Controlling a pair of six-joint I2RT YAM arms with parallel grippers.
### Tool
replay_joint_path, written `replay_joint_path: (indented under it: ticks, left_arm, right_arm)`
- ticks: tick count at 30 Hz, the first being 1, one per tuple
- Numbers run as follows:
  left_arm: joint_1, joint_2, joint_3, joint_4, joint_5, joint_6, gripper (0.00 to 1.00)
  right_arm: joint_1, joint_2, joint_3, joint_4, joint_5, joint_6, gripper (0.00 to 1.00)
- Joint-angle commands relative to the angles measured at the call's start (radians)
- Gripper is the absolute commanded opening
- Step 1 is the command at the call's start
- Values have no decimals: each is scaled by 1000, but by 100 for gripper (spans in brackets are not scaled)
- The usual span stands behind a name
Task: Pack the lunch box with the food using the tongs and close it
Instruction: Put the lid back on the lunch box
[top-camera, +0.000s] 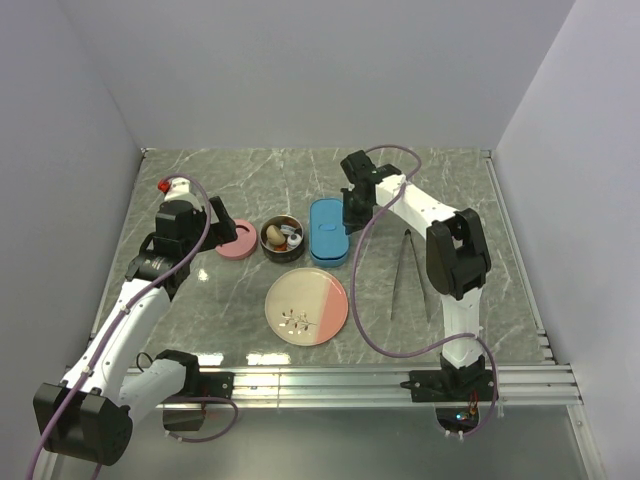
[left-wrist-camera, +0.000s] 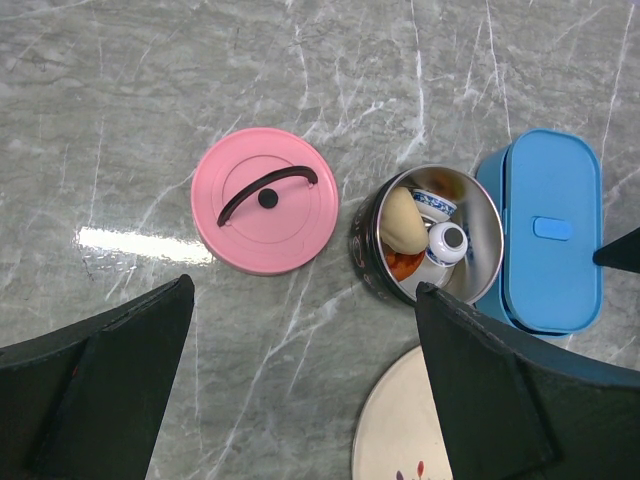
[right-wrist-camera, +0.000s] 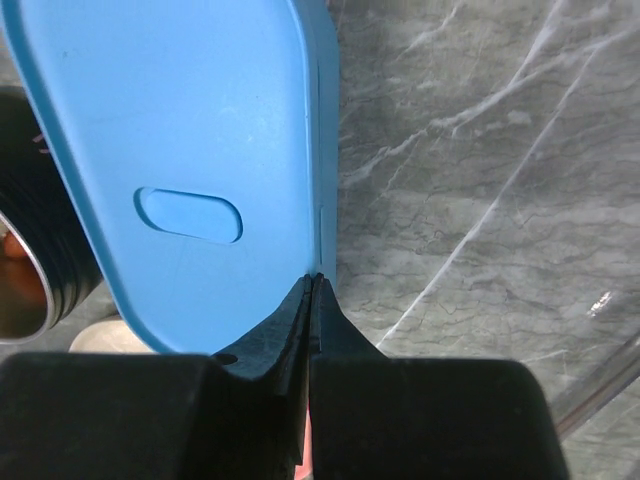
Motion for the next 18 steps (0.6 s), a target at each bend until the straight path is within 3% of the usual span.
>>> replay_joint_path:
  ticks: [1, 18]
  left_arm:
    - [4, -23, -5, 38, 16, 5, 99]
    - [4, -31, -8, 35, 11, 4, 99]
  right_arm:
    - [2, -45, 63, -17, 26, -10, 0]
    - [7, -61, -38, 7, 1, -14, 0]
